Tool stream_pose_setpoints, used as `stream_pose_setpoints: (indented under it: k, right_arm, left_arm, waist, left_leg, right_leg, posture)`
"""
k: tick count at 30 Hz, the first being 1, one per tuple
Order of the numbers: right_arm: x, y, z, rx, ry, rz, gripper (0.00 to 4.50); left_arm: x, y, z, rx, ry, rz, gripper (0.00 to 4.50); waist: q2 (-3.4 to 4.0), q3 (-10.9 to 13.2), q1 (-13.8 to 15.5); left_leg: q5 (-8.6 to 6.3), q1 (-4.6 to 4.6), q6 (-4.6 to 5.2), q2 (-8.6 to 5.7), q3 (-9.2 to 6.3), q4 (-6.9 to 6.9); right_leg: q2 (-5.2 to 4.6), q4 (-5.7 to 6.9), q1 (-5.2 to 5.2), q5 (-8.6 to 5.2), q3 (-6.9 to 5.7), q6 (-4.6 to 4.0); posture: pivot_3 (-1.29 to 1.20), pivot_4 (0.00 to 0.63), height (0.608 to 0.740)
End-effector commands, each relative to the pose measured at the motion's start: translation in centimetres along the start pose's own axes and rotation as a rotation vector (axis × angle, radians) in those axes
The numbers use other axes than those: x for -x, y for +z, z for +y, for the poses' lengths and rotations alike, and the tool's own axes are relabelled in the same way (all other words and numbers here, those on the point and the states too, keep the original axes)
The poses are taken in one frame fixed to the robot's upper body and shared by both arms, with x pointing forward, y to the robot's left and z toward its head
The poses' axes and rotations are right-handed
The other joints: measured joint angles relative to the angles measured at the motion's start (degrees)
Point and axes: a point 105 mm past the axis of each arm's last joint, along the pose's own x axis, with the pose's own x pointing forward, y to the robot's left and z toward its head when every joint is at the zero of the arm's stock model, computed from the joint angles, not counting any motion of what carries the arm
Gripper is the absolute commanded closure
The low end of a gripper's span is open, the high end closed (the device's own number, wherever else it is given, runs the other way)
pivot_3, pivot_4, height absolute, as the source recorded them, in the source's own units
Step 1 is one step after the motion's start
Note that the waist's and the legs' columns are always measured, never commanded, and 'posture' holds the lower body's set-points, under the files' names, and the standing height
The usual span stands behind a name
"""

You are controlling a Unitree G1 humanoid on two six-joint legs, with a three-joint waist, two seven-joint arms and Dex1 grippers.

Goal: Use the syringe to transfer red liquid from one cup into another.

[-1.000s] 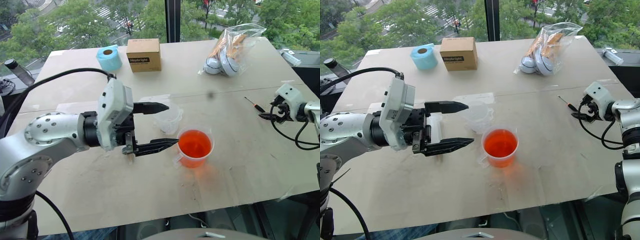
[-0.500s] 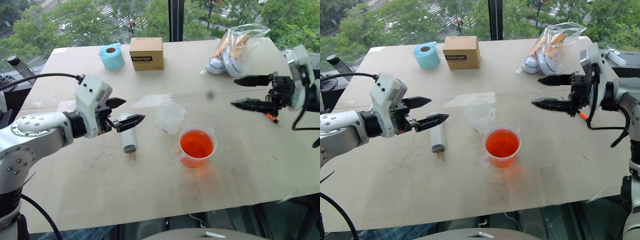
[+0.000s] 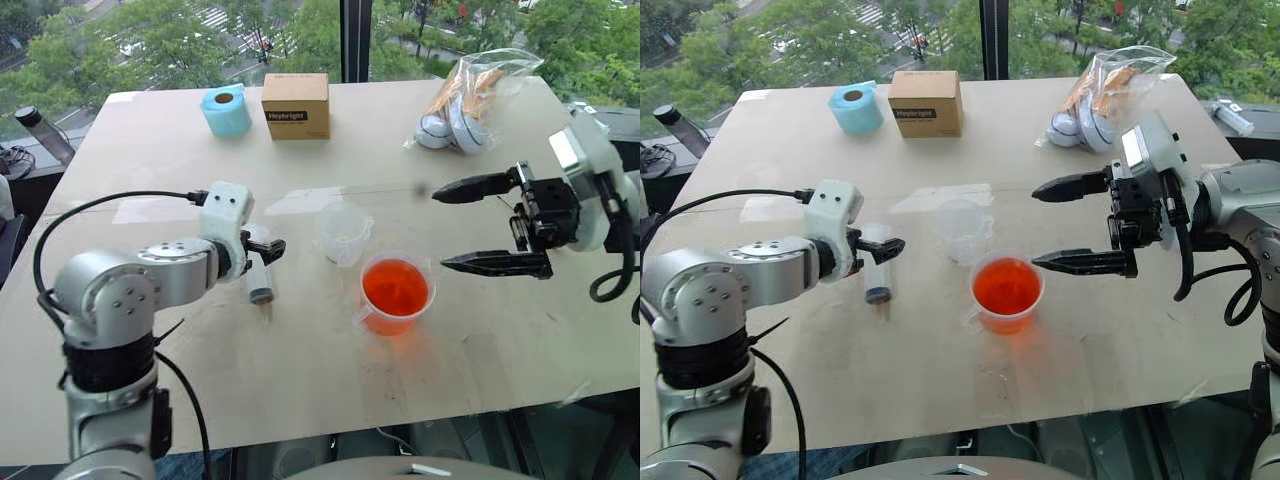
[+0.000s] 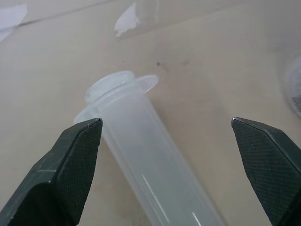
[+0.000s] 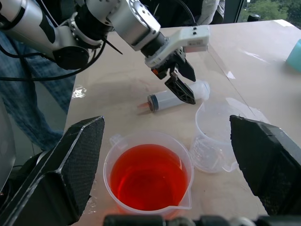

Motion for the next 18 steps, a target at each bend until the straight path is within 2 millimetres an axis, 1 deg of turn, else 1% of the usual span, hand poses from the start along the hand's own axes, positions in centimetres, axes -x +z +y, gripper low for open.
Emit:
stream_pose_setpoints:
  k: [1, 5, 9, 13, 16, 17, 18]
  right_arm:
    - [0.3, 0.6, 0.5, 0.052, -0.011, 0.008, 0.03]
    - [0.4, 0.0, 0.5, 0.048, -0.037, 0.025, 0.03]
    - [0.3, -0.2, 0.8, 0.045, -0.047, 0.027, 0.03]
    - [0.3, -0.3, 0.8, 0.049, -0.06, 0.031, 0.03]
    - [0.4, -0.3, 0.7, 0.052, -0.075, 0.037, 0.0]
    - [0.4, -0.4, 0.7, 0.052, -0.078, 0.041, 0.0]
    - [0.5, -0.5, 0.7, 0.051, -0.08, 0.045, 0.0]
  left_arm:
    - [-0.7, -0.2, 0.8, -0.012, 0.088, 0.042, 0.0]
    - [-1.6, -1.5, 0.3, 0.026, 0.083, 0.094, 0.0]
    - [-2.3, -1.2, 0.7, 0.052, 0.127, 0.119, 0.0]
    - [-2.8, -0.7, 0.9, 0.057, 0.129, 0.138, 0.0]
    - [-2.9, -0.4, 1.2, 0.054, 0.131, 0.149, 0.85]
    - [-2.9, -0.4, 1.4, 0.053, 0.142, 0.149, 1.33]
    - [-2.9, -0.4, 1.7, 0.062, 0.152, 0.149, 1.7]
  waist:
    - [0.0, 0.0, 0.09]
    - [-0.02, -0.02, 0.31]
    - [0.0, -0.05, 0.48]
    - [0.0, -0.07, 0.35]
    - [0.0, -0.07, 0.33]
    - [0.0, -0.07, 0.25]
    - [0.0, -0.07, 0.23]
  left_leg:
    - [0.01, 0.0, -0.01, 0.0, -0.01, 0.0]
    - [0.01, -0.01, -0.01, 0.0, -0.02, 0.01]
    - [0.03, 0.06, -0.05, -0.01, -0.07, 0.04]
    - [0.07, 0.23, -0.12, -0.02, -0.13, 0.04]
    - [0.08, 0.25, -0.13, -0.03, -0.15, 0.04]
    - [0.08, 0.25, -0.13, -0.03, -0.15, 0.04]
    - [0.08, 0.25, -0.13, -0.03, -0.14, 0.04]
  right_leg:
    - [-0.01, 0.0, 0.0, 0.0, 0.0, 0.0]
    - [-0.05, -0.01, 0.01, 0.0, 0.0, 0.0]
    - [-0.08, 0.02, 0.09, 0.0, -0.04, 0.0]
    - [-0.06, 0.1, 0.27, 0.0, -0.1, -0.01]
    - [-0.06, 0.11, 0.27, 0.0, -0.1, -0.01]
    - [-0.06, 0.11, 0.27, 0.0, -0.1, -0.01]
    - [-0.07, 0.11, 0.27, 0.0, -0.08, -0.01]
  posture:
    - [0.0, 0.15, 0.74]
    - [0.0, 0.15, 0.74]
    - [0.0, 0.15, 0.74]
    - [0.0, 0.15, 0.74]
    - [0.0, 0.15, 0.74]
    - [0.0, 0.15, 0.74]
    - [0.0, 0.15, 0.74]
